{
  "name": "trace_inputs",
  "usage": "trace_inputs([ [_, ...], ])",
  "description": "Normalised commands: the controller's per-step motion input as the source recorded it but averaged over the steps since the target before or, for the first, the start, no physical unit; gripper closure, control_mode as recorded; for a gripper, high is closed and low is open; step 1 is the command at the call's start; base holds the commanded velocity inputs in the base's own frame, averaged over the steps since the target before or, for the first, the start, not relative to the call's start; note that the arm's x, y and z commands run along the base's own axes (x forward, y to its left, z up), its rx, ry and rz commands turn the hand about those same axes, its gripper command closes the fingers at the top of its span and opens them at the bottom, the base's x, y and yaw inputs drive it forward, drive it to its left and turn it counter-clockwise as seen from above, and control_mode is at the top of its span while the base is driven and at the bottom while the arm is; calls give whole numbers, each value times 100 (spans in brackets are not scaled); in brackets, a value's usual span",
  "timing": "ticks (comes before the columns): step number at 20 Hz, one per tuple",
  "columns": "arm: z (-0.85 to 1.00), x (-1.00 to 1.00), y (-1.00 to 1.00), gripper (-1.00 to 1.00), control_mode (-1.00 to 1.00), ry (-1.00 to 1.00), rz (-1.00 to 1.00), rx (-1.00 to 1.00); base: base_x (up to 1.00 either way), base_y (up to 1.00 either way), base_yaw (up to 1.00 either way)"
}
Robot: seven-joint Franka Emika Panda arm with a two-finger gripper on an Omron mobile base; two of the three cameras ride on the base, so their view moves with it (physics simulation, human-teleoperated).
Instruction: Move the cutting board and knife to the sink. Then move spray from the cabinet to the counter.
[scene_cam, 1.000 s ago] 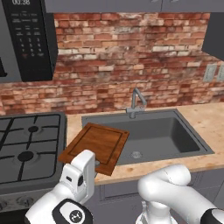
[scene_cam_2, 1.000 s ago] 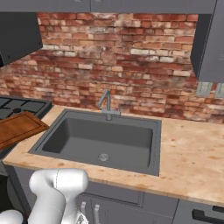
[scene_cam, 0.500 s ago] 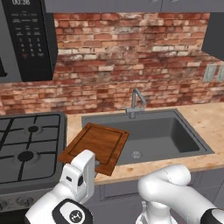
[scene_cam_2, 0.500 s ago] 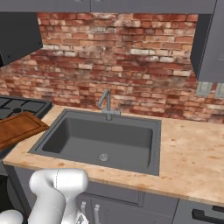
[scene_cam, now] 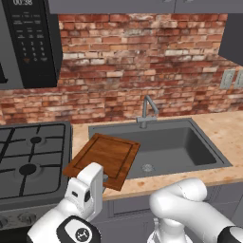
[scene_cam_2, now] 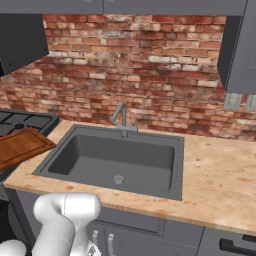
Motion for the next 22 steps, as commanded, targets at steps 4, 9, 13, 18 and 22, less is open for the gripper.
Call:
trace_inputs([
  [4, -1, 3, -2, 100, -100, 0, -21, 5, 0, 0, 0],
  [9, -2, 16, 0, 100, -100, -4, -41, 1, 0, 0, 0],
  [13, 0, 13, 0, 100, -100, -6, -46, 4, 0, 0, 0],
  [18, -1, 20, -5, 100, -100, 0, -41, 4, 0, 0, 0],
  [22, -5, 29, -11, 100, -100, 5, -29, 4, 0, 0, 0],
])
